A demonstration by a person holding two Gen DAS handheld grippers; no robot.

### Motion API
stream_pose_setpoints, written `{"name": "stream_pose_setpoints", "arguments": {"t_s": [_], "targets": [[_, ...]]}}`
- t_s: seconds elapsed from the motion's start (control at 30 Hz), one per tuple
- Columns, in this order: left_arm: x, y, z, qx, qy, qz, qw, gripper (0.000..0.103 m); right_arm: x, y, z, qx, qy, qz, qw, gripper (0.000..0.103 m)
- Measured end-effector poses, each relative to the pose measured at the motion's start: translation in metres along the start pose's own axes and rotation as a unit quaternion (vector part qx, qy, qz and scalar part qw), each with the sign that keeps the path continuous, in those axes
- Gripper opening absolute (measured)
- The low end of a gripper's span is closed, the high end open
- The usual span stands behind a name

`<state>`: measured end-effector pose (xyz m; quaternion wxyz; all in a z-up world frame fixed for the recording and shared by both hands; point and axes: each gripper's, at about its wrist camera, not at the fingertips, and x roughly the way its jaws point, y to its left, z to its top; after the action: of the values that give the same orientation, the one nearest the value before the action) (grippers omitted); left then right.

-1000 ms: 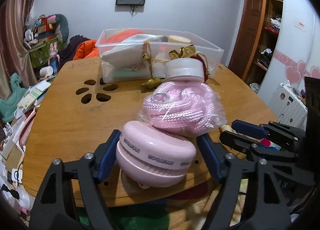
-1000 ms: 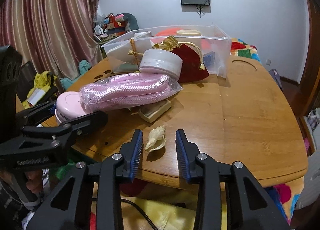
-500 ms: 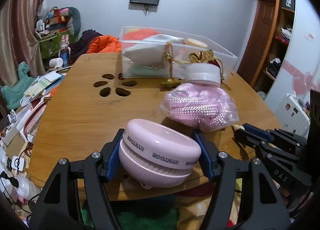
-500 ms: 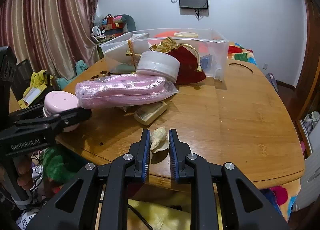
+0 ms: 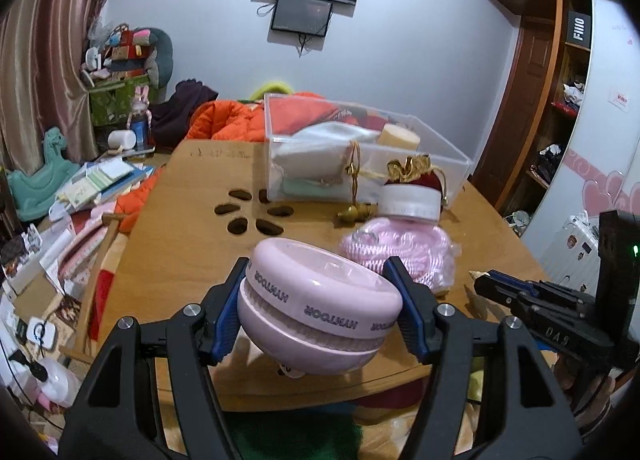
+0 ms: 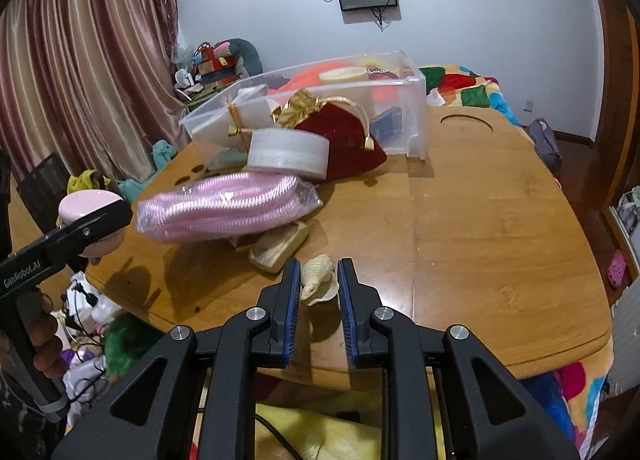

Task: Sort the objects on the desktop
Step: 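Place the pink case and the shell into the clear box and release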

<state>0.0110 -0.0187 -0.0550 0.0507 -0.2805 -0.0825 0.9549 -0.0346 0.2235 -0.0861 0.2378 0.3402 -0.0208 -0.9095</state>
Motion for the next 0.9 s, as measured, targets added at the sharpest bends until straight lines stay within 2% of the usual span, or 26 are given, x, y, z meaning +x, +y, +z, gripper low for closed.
{"name": "stream_pose_setpoints", "arguments": {"t_s": [0.33, 0.57, 0.67, 0.9], "targets": [[-0.010, 0.004, 0.031, 0.009, -0.030, 0.004, 0.9995, 0.065, -0.021, -0.017, 0.046, 0.018, -0.030, 0.012, 0.999, 0.017], [-0.001, 0.004, 0.055, 0.012, -0.032, -0.014, 0.9993, 0.065, -0.029, -0.025, 0.075, 0.012, -0.043, 0.015, 0.999, 0.017], [0.003, 0.003, 0.066, 0.019, -0.038, -0.011, 0.9990, 0.065, -0.030, -0.026, 0.089, 0.001, -0.052, 0.010, 0.999, 0.017], [0.017, 0.014, 0.094, 0.000, -0.044, -0.029, 0.9986, 0.065, -0.020, -0.030, 0.117, -0.012, -0.062, 0.005, 0.998, 0.017]]}}
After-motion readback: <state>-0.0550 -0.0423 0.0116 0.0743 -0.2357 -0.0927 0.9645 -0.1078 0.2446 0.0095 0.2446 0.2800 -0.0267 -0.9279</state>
